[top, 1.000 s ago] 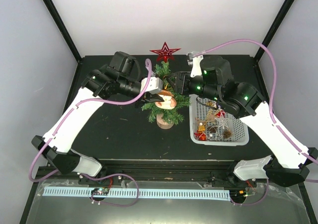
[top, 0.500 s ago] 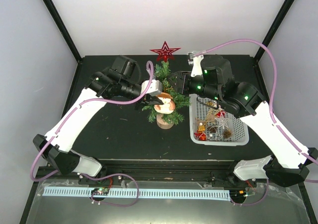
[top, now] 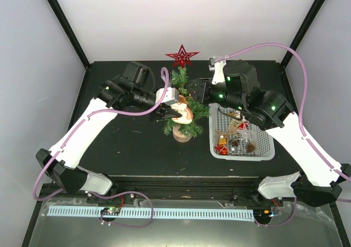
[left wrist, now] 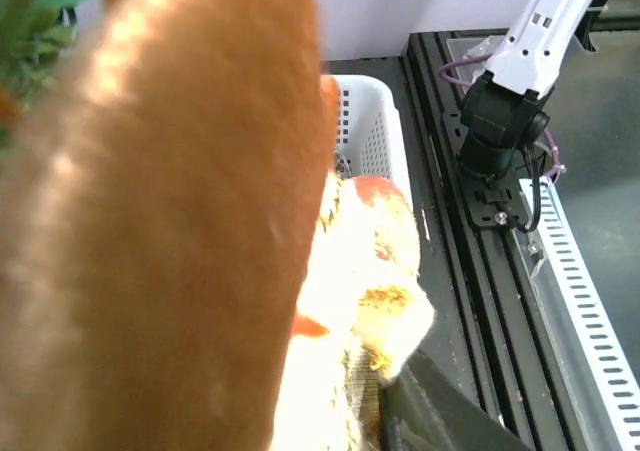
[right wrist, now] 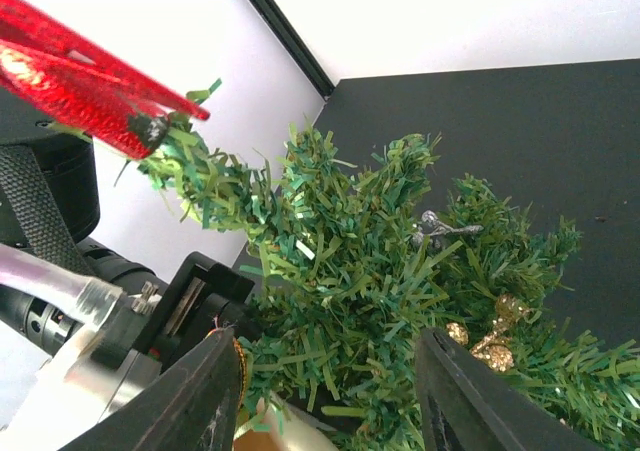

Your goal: Decorate the small christmas tree

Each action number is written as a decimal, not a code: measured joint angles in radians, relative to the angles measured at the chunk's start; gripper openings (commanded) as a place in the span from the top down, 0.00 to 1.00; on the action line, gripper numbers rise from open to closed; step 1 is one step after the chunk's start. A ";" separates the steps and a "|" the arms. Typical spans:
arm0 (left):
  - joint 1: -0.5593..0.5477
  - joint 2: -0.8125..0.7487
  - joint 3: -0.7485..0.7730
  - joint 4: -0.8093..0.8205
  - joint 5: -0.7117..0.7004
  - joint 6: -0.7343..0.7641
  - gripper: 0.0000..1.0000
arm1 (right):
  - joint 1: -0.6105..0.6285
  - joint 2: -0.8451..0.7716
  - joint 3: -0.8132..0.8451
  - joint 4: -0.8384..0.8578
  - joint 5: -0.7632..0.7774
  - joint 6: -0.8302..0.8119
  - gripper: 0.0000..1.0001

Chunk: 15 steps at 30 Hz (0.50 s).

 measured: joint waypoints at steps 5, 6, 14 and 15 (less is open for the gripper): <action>0.006 0.000 -0.009 0.009 -0.013 -0.006 0.55 | -0.018 -0.014 0.002 -0.005 0.005 -0.002 0.50; 0.007 0.000 -0.010 0.011 -0.016 -0.006 0.51 | -0.024 -0.017 0.005 -0.008 0.006 -0.002 0.50; 0.012 -0.001 -0.024 0.023 -0.031 -0.008 0.41 | -0.052 -0.054 0.017 -0.016 0.007 -0.005 0.50; 0.012 -0.001 -0.025 0.023 -0.032 -0.008 0.41 | -0.053 -0.056 0.017 -0.016 0.007 -0.005 0.50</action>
